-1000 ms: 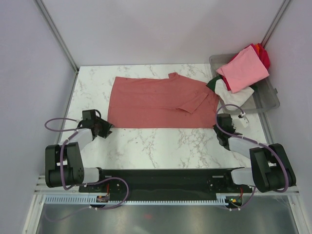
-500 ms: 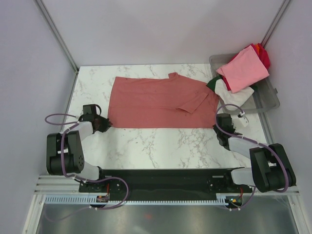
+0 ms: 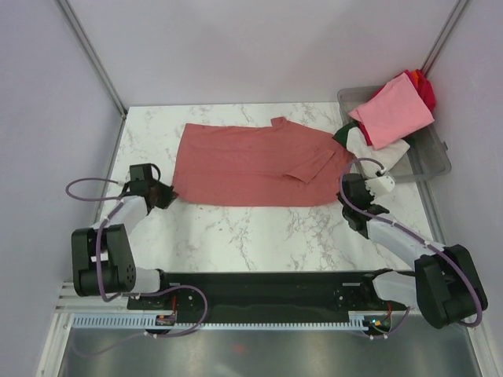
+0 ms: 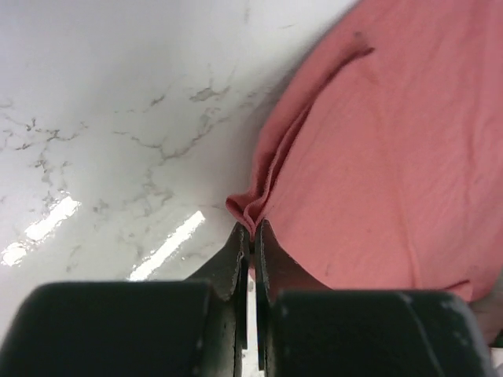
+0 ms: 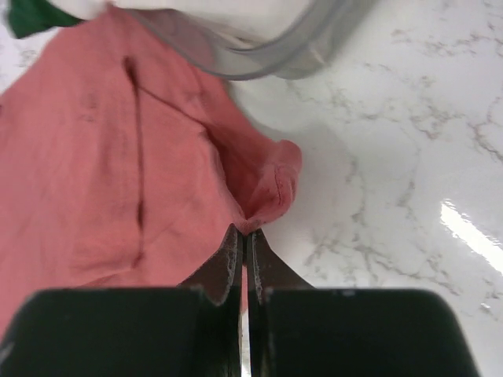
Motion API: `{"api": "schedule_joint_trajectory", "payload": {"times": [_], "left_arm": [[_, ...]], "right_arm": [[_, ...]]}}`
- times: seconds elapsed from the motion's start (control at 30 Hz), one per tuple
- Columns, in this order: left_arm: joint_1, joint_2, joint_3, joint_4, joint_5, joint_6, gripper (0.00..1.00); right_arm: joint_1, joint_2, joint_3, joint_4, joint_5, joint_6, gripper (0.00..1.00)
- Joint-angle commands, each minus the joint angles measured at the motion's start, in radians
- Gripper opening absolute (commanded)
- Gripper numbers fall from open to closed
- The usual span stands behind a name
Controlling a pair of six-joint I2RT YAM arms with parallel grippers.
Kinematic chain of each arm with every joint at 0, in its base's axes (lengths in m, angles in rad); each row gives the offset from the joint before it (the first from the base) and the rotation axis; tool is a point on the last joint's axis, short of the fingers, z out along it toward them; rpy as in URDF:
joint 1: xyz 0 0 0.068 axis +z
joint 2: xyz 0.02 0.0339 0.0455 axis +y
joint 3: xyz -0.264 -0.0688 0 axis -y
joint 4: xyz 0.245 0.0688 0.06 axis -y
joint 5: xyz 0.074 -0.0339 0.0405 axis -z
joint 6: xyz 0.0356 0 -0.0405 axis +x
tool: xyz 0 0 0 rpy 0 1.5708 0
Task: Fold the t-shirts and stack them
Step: Fold the tshirt
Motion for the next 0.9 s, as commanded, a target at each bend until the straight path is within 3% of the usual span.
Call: {"api": "schedule_joint_trajectory", "payload": {"times": [0.0, 0.23, 0.5, 0.67, 0.87], "left_arm": [[0.002, -0.126, 0.071, -0.052, -0.012, 0.042, 0.02], [0.098, -0.254, 0.301, -0.291, 0.080, 0.064, 0.02], [0.125, -0.444, 0.637, -0.567, 0.108, 0.111, 0.02], [0.131, -0.410, 0.975, -0.733, 0.188, 0.125, 0.02], [0.131, -0.331, 1.163, -0.786, 0.194, 0.093, 0.02]], "right_arm": [[0.032, -0.051, 0.099, -0.095, 0.059, -0.015, 0.00], [0.049, -0.164, 0.373, -0.344, 0.085, -0.110, 0.00], [0.062, -0.344, 0.649, -0.552, -0.042, -0.217, 0.00], [0.062, -0.341, 0.925, -0.667, -0.148, -0.284, 0.00], [0.062, -0.257, 1.140, -0.698, -0.121, -0.369, 0.00]]}}
